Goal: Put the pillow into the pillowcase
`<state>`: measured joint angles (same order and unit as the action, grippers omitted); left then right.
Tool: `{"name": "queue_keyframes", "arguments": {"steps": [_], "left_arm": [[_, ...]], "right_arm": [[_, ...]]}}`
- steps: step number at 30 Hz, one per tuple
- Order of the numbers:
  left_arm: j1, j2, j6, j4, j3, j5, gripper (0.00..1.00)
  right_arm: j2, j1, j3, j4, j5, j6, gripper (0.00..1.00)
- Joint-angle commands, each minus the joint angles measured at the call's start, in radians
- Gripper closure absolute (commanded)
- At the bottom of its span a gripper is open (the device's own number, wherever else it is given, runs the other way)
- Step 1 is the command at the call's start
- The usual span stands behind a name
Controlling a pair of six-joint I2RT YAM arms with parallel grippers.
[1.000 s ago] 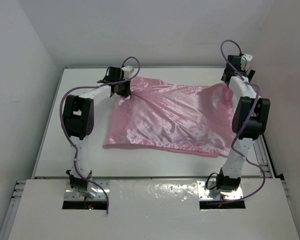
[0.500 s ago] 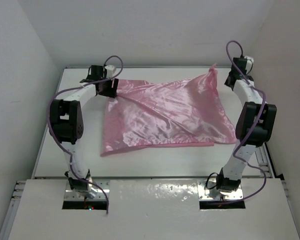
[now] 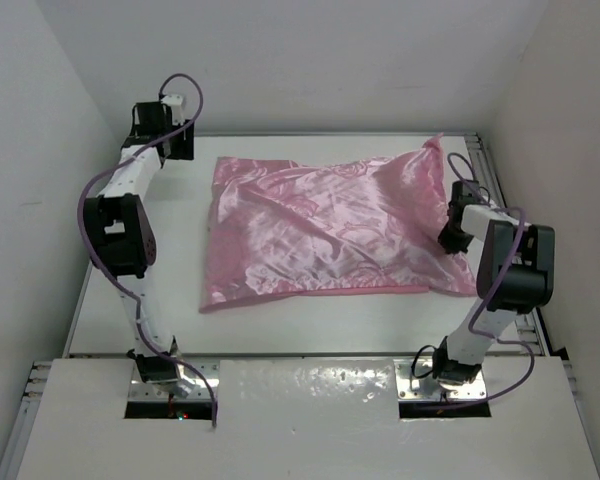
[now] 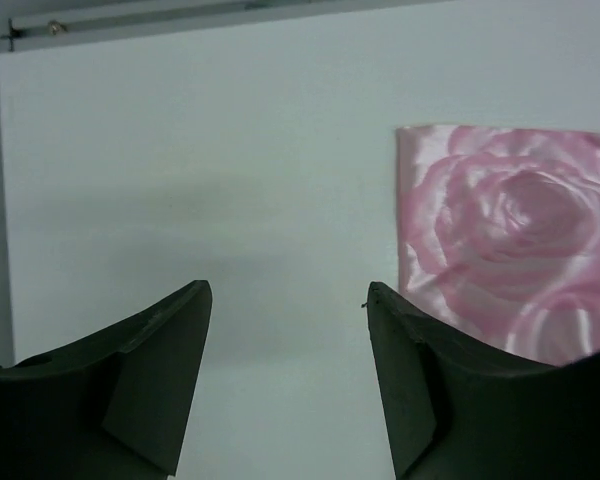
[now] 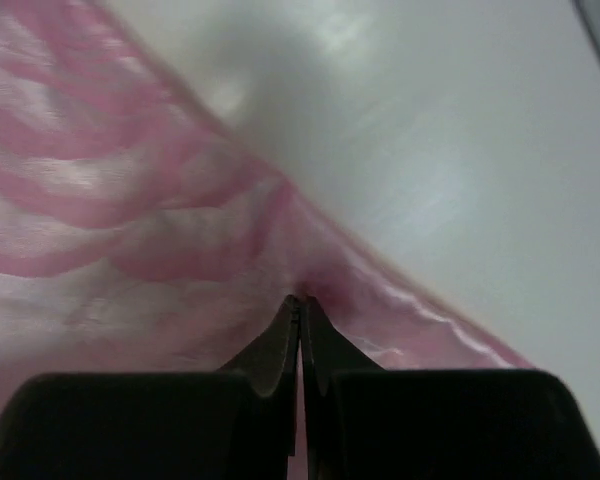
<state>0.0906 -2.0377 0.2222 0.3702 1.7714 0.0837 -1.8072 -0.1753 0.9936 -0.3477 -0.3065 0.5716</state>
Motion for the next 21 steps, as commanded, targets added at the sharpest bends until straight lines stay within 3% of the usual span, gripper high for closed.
{"name": "queue_keyframes", "arguments": {"steps": [1, 5, 9, 14, 17, 18, 19, 21], "left_arm": [[-0.025, -0.131, -0.006, -0.046, 0.042, -0.035, 0.38], [-0.061, -0.239, -0.035, -0.092, 0.128, -0.026, 0.27], [-0.115, -0.297, -0.044, -0.125, 0.158, -0.004, 0.24], [-0.126, -0.351, -0.038, -0.151, 0.157, -0.070, 0.23], [-0.127, -0.368, -0.027, -0.145, 0.174, -0.070, 0.24], [-0.126, -0.366, -0.024, -0.143, 0.177, -0.056, 0.23], [-0.124, -0.366, -0.021, -0.143, 0.178, -0.050, 0.24], [-0.124, -0.361, -0.020, -0.149, 0.180, -0.024, 0.32]], "right_arm": [[0.095, -0.061, -0.059, -0.034, -0.052, 0.088, 1.00], [0.143, -0.124, -0.131, -0.086, -0.075, 0.099, 1.00], [0.189, -0.150, -0.161, -0.119, -0.114, 0.090, 1.00], [0.249, 0.009, -0.084, -0.111, -0.204, -0.048, 0.98], [0.238, 0.107, 0.053, -0.105, -0.229, -0.093, 0.83], [0.215, 0.121, 0.094, -0.099, -0.229, -0.093, 0.62], [0.201, 0.128, 0.129, -0.090, -0.218, -0.084, 0.51], [0.133, 0.119, 0.249, -0.041, -0.136, -0.064, 0.40]]}}
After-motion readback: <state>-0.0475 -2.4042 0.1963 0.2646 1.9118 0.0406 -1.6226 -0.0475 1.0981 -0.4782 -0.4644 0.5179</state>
